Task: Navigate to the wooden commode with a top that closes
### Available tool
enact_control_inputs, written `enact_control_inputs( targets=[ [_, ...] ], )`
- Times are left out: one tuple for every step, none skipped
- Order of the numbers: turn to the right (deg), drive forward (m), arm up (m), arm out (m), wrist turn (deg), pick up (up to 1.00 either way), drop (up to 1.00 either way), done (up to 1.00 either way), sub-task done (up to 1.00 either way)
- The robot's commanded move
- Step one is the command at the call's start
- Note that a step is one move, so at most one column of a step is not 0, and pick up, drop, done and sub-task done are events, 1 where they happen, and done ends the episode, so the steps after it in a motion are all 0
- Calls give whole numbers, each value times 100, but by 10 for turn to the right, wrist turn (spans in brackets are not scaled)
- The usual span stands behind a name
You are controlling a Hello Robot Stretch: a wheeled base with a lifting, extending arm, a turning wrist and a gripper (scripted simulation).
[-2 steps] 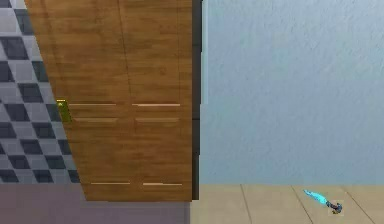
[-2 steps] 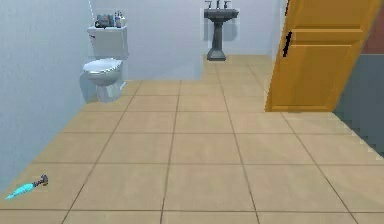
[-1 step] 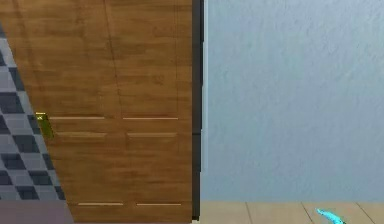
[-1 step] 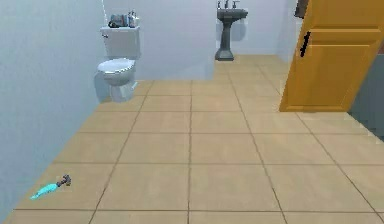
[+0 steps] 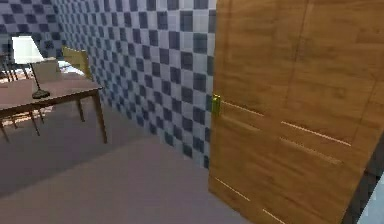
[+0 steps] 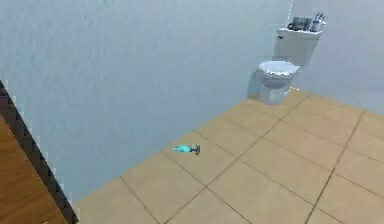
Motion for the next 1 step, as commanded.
enact_control_inputs(
  targets=[
    [-390, 0, 0, 0, 0, 0, 0, 0, 0]
  ],
)
